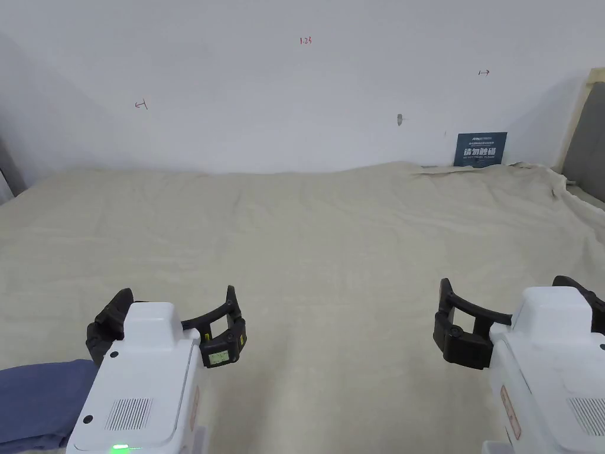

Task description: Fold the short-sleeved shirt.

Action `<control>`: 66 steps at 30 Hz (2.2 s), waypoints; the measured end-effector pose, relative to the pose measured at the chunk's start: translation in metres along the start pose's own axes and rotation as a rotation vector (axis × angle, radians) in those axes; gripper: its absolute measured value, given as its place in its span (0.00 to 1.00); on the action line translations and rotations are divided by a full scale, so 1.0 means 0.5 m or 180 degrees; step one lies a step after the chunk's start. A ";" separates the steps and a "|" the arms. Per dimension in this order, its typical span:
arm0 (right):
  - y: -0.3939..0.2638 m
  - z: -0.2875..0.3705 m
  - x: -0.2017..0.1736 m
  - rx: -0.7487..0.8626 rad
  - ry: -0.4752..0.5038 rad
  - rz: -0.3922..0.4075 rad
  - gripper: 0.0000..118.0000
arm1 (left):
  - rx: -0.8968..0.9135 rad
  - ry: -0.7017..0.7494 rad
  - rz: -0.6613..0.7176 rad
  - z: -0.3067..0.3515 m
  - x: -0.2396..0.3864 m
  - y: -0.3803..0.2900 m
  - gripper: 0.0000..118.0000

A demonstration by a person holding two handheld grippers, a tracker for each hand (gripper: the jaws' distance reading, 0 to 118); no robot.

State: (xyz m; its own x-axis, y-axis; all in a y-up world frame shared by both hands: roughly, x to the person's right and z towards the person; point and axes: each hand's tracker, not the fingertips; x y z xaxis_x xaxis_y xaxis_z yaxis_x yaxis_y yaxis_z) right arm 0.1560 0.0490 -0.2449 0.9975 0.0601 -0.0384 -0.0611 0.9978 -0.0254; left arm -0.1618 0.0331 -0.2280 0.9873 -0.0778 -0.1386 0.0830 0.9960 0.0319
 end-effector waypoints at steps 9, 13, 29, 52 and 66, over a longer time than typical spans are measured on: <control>0.018 -0.010 -0.007 -0.0360 -0.0038 -0.0297 0.95 | -0.0021 -0.0025 0.0021 0.000 -0.003 0.001 1.00; 0.043 -0.018 -0.014 -0.0944 -0.0183 -0.0576 0.95 | -0.0022 -0.0031 0.0034 -0.001 -0.004 0.002 1.00; 0.061 -0.033 -0.020 -0.1334 -0.0263 -0.0825 0.95 | -0.0026 -0.0049 0.0057 -0.009 -0.002 0.007 1.00; 0.010 -0.006 -0.001 0.0053 0.0090 -0.0493 0.95 | 0.0012 -0.0013 0.0065 -0.001 -0.007 0.009 1.00; -0.002 -0.002 -0.013 0.0281 -0.0121 0.0000 0.95 | 0.0041 -0.0020 0.0050 0.002 -0.003 0.006 1.00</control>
State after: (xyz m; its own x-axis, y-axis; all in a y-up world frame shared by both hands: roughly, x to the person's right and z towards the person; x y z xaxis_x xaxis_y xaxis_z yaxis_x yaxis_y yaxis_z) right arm 0.1495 0.0475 -0.2457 0.9982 0.0594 -0.0004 -0.0592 0.9963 0.0627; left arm -0.1631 0.0362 -0.2266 0.9893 -0.0626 -0.1317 0.0693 0.9965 0.0469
